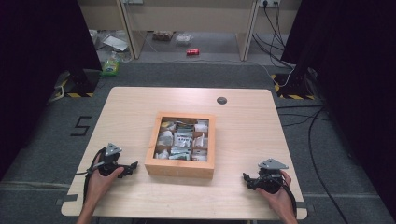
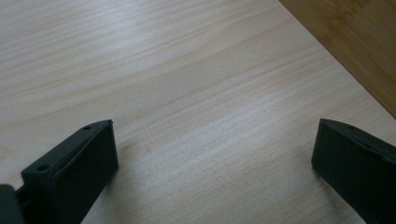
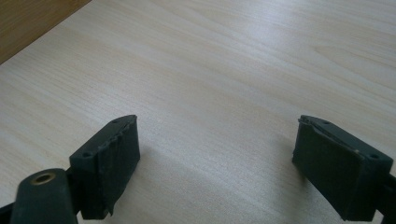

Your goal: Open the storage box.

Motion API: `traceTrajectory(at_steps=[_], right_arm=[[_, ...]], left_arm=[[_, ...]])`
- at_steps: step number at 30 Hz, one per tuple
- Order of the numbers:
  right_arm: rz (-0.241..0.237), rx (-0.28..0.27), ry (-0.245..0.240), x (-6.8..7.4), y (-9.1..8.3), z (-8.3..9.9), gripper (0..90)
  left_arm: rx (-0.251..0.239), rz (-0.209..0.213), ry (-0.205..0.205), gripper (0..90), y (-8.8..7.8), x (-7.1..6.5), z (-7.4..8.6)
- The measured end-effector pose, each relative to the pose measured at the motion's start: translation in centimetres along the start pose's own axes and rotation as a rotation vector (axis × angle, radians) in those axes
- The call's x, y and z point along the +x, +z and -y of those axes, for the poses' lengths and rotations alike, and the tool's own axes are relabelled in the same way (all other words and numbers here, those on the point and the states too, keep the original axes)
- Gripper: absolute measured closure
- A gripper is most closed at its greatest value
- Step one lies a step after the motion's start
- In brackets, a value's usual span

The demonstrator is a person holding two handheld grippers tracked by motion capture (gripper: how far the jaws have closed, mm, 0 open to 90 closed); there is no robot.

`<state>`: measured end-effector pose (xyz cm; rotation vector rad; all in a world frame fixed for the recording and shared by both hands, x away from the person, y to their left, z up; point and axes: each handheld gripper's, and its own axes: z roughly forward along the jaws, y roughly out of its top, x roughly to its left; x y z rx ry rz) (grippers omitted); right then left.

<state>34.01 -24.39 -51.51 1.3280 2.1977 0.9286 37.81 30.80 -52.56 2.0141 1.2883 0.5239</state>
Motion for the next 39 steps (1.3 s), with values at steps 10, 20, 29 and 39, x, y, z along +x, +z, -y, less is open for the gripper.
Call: traceTrajectory(at_steps=[10,20,29,39], right_arm=[[0.0,-0.047,-0.004,0.4,-0.4,-0.3,18.0],[-0.032,-0.088,0.002,1.2,-1.0,-0.8,20.3],[-0.098,-0.148,-0.01,3.0,-1.8,-1.6,19.1],[-0.164,-0.166,-0.05,5.3,-2.2,-2.1,19.2]], left_arm=[[0.0,0.0,0.0,0.0,0.0,0.0,0.0],[0.0,0.0,0.0,0.0,0.0,0.0,0.0],[0.0,0.0,0.0,0.0,0.0,0.0,0.0],[0.0,0.002,0.001,0.0,0.0,0.0,0.0]])
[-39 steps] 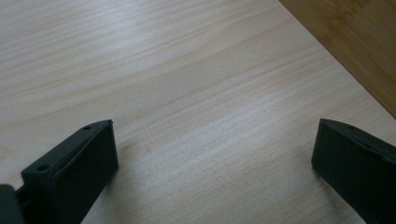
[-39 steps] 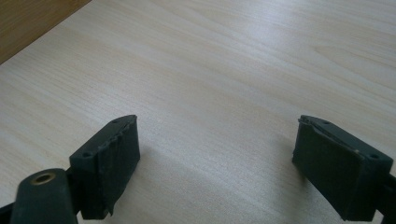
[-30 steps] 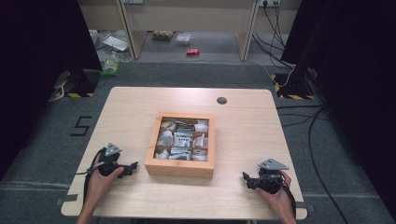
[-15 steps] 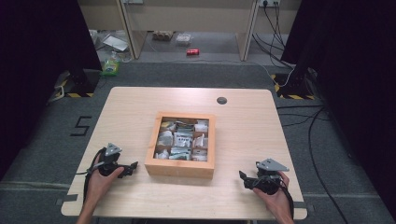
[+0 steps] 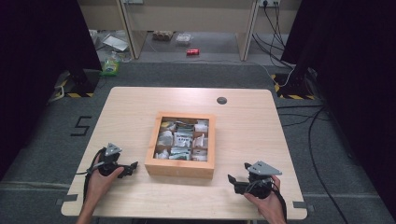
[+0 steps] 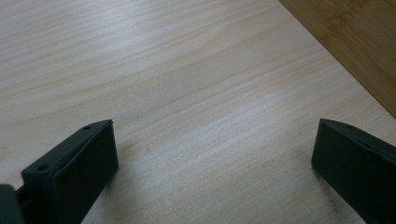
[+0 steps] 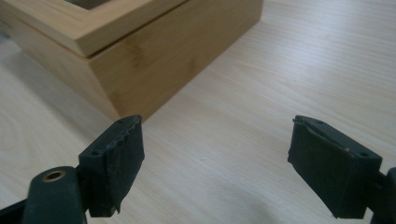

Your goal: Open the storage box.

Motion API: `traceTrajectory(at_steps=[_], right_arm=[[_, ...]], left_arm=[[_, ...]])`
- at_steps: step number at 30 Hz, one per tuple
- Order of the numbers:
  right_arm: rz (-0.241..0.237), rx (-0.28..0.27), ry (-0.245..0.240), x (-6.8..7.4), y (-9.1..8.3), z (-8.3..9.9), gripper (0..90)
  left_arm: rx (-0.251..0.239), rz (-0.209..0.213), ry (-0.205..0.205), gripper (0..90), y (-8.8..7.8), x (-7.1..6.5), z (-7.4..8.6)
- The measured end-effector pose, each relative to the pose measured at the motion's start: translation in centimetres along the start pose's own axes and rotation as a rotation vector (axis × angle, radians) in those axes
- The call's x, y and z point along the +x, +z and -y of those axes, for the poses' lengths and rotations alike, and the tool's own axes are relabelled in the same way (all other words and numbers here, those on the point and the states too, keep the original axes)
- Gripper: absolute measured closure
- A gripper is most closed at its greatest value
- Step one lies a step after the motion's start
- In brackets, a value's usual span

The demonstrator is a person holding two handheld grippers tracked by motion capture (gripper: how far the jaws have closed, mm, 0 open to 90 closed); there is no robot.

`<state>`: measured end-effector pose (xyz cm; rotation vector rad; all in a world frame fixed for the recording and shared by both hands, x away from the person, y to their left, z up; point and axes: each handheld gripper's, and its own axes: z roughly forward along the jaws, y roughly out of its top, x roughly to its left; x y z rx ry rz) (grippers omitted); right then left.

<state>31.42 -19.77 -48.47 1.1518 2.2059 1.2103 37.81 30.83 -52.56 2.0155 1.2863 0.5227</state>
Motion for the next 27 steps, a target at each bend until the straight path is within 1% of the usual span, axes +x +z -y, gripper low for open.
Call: traceTrajectory(at_steps=[2,3,5,7,9,10,14,19,25,27], right_arm=[[-0.011,-0.003,-0.006,0.3,0.0,-0.1,20.2],[-0.027,-0.008,-0.004,0.7,0.1,-0.2,21.5],[-0.03,-0.009,-0.007,0.9,0.2,-0.2,22.2],[-0.04,-0.007,-0.021,1.4,0.4,-0.3,25.5],[-0.041,-0.007,-0.025,1.5,0.5,-0.3,26.3],[-0.053,-0.001,-0.033,1.8,0.7,-0.3,28.8],[-0.059,-0.003,-0.043,2.2,1.0,-0.4,30.8],[-0.078,-0.013,-0.041,2.7,1.5,-0.6,35.0],[-0.091,-0.013,-0.045,3.2,1.8,-0.8,36.6],[-0.095,-0.024,-0.048,3.2,1.9,-0.8,37.8]], left_arm=[[0.0,0.0,0.0,0.0,0.0,0.0,0.0],[0.0,0.0,0.0,0.0,0.0,0.0,0.0],[0.0,0.0,0.0,0.0,0.0,0.0,0.0],[0.0,0.0,0.0,0.0,0.0,0.0,0.0],[0.0,0.0,0.0,0.0,0.0,0.0,0.0],[0.0,0.0,0.0,0.0,0.0,0.0,0.0],[0.0,0.0,0.0,0.0,0.0,0.0,0.0],[0.0,0.0,0.0,0.0,0.0,0.0,0.0],[0.0,0.0,0.0,0.0,0.0,0.0,0.0],[0.0,0.0,0.0,0.0,0.0,0.0,0.0]])
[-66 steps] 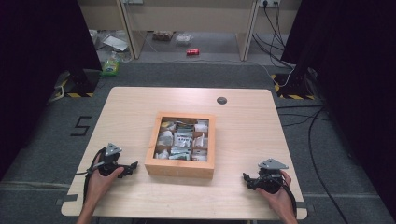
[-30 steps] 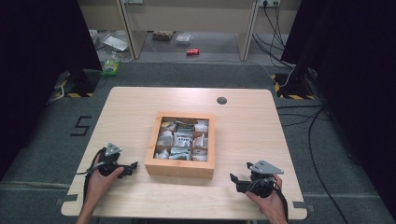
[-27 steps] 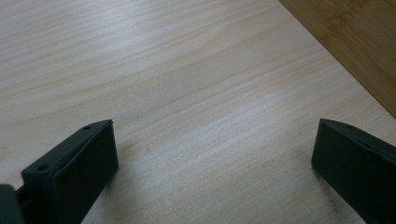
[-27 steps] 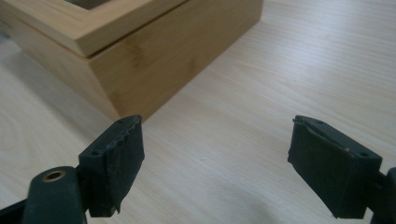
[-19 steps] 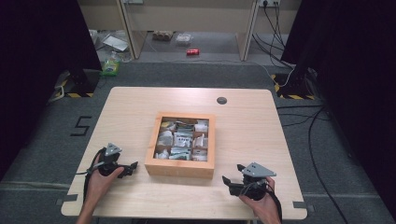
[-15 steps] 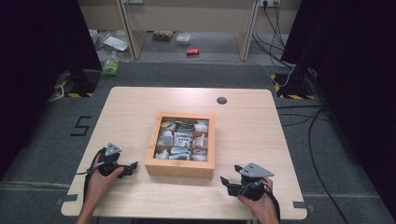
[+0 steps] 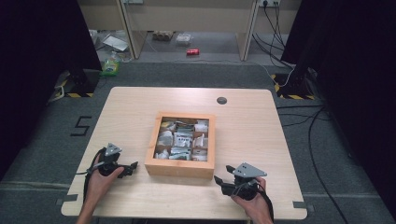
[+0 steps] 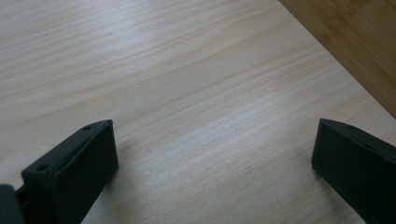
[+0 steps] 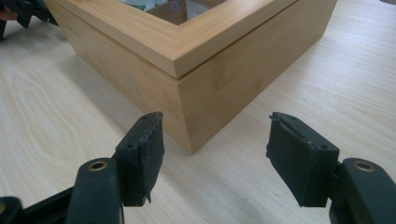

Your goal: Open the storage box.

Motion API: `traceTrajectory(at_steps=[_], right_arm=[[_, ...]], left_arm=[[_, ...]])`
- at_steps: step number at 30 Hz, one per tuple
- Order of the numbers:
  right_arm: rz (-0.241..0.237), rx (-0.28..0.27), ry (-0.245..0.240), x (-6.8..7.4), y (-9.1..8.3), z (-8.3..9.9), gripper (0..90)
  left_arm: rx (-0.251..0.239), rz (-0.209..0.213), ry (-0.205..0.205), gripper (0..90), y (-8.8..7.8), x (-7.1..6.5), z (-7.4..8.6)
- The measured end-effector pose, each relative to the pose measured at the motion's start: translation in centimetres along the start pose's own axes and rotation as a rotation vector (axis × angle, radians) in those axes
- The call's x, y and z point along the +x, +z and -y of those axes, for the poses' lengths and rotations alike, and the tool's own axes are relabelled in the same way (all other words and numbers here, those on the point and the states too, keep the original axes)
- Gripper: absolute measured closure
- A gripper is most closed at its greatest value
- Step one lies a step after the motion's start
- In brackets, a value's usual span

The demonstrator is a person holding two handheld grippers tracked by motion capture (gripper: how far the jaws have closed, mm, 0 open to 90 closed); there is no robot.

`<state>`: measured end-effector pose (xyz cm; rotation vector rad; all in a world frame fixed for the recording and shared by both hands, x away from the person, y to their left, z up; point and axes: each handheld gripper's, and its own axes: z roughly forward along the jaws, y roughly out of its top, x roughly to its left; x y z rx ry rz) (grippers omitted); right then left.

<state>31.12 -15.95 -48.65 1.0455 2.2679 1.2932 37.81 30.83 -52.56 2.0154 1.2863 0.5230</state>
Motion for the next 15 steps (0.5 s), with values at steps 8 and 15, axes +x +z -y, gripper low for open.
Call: traceTrajectory(at_steps=[8,15], right_arm=[[-0.013,-0.029,0.012,0.18,0.08,-0.29,41.7],[-0.038,-0.039,-0.002,0.81,0.72,-0.6,47.5]], left_arm=[[0.0,0.0,0.0,0.0,0.0,0.0,0.0],[0.0,0.0,0.0,0.0,0.0,0.0,0.0]])
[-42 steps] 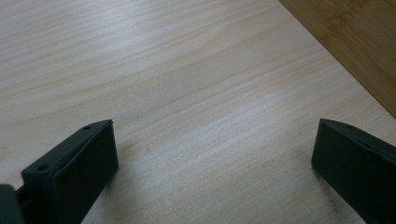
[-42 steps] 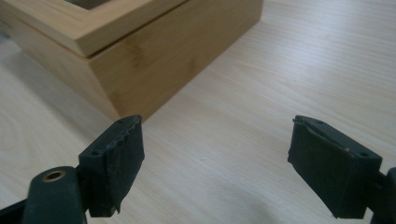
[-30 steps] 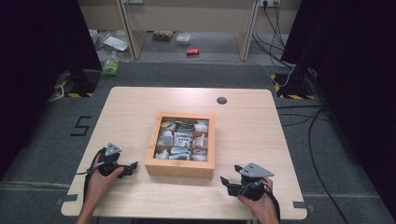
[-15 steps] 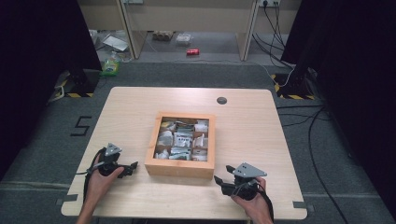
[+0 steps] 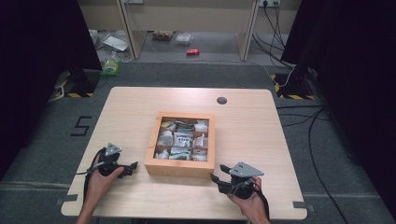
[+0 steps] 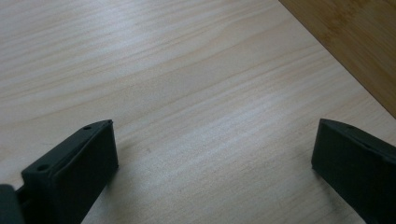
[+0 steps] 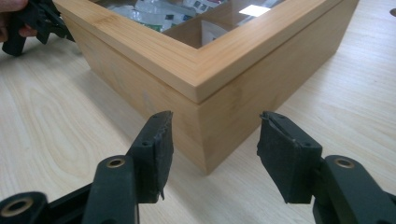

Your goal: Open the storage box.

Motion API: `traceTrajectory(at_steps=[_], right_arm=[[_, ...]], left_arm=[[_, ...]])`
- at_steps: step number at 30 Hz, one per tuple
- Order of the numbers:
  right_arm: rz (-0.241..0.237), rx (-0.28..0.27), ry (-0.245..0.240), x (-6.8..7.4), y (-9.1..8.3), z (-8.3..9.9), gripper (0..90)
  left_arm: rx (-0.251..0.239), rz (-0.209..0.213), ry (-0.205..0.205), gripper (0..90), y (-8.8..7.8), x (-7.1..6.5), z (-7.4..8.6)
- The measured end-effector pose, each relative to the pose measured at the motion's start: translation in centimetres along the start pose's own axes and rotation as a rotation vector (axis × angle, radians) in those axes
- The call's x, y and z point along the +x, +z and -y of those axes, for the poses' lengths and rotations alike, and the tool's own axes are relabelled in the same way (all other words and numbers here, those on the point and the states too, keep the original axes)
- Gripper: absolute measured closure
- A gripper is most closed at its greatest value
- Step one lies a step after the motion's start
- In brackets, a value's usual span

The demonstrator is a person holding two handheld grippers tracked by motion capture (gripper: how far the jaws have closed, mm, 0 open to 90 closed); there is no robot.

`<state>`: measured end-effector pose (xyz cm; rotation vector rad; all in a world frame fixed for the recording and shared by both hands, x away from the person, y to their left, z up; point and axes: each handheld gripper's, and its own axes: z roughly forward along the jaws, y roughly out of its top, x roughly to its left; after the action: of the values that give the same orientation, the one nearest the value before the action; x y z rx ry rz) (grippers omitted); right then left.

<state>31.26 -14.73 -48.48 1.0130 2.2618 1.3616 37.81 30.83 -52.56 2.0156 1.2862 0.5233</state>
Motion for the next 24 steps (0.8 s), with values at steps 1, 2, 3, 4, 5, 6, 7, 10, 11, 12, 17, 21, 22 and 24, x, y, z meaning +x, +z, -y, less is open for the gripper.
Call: traceTrajectory(at_steps=[1,2,3,4,5,6,7,10,11,12,17,21,22,24], right_arm=[[-0.003,0.002,-0.006,0.1,0.1,0.0,48.3],[-0.003,0.002,-0.006,0.1,0.1,0.0,48.3],[-0.003,0.001,-0.01,0.2,0.2,-0.1,49.2],[-0.001,0.0,-0.014,0.2,0.3,-0.1,50.4],[-0.004,-0.004,-0.012,0.3,0.5,-0.1,52.1],[-0.008,-0.006,-0.016,0.3,0.6,-0.1,53.2],[-0.011,-0.007,-0.02,0.3,0.8,-0.1,54.2],[-0.009,-0.014,-0.02,0.3,1.1,-0.1,56.4],[-0.009,-0.019,-0.024,0.3,1.1,-0.2,56.8],[-0.007,-0.022,-0.029,0.3,1.0,-0.2,57.3],[-0.013,-0.031,-0.03,0.2,1.1,-0.2,59.5],[-0.015,-0.042,-0.019,0.2,1.2,-0.4,56.6],[-0.008,-0.038,-0.024,0.3,1.2,-0.5,56.2],[-0.004,-0.04,-0.037,0.3,1.2,-0.5,57.9]], left_arm=[[0.0,0.0,0.0,0.0,0.0,0.0,0.0],[0.0,0.0,0.0,0.0,0.0,0.0,0.0],[0.0,0.0,0.0,0.0,0.0,0.0,0.0],[0.0,0.0,0.0,0.0,0.0,0.0,0.0],[0.0,0.0,0.0,0.0,0.0,0.0,0.0],[0.0,0.0,0.0,0.0,0.0,0.0,0.0],[0.0,0.0,0.0,0.0,0.0,0.0,0.0],[0.0,0.0,0.0,0.0,0.0,0.0,0.0],[0.0,0.0,0.0,0.0,0.0,0.0,0.0],[0.0,0.0,0.0,0.0,0.0,0.0,0.0],[0.0,0.0,0.0,0.0,0.0,0.0,0.0],[0.0,0.0,0.0,0.0,0.0,0.0,0.0],[0.0,0.0,0.0,0.0,0.0,0.0,0.0],[0.0,0.0,0.0,0.0,0.0,0.0,0.0]])
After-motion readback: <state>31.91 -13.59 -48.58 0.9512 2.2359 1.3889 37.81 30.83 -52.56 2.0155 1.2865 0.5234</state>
